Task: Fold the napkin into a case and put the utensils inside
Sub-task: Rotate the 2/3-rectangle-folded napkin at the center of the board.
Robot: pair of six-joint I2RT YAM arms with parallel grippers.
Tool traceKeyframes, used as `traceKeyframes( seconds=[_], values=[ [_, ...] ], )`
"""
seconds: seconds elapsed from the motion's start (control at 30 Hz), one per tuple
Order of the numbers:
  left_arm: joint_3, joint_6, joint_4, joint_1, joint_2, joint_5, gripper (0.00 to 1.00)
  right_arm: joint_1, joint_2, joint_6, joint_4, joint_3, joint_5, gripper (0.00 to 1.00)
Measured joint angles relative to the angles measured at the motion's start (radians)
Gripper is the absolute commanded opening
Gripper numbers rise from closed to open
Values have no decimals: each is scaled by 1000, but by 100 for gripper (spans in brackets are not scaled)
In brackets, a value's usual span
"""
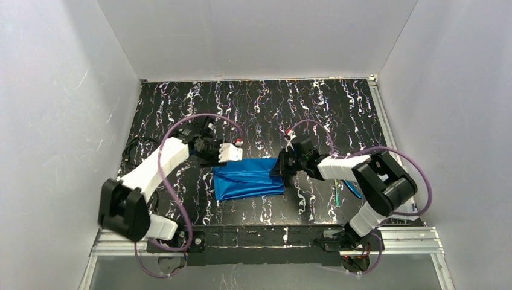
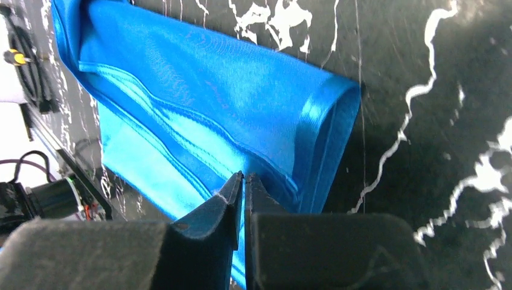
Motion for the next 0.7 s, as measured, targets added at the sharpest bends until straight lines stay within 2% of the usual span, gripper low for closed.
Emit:
traceKeyframes(
  seconds=[0.1, 0.2, 0.33, 0.47, 0.57, 0.7],
  values=[
    [-69, 143, -11, 1, -168, 71, 43, 12, -62, -23, -129, 19, 27, 17],
    [-212, 317, -27, 1, -326, 146, 45, 10, -119, -48, -239, 84, 47, 17],
    [-325, 466, -47, 0, -366, 199, 45, 10, -136, -72, -290, 187, 32, 17],
    [-367, 586, -46, -1, -362, 227, 45, 32, -56, -106, -286, 303, 0, 16],
    [-394, 670, -30, -1, -365, 253, 47, 78, 66, -132, -261, 396, -41, 15],
    [-456, 798, -12, -1, -370, 282, 47, 129, 194, -142, -212, 443, -111, 13]
  ],
)
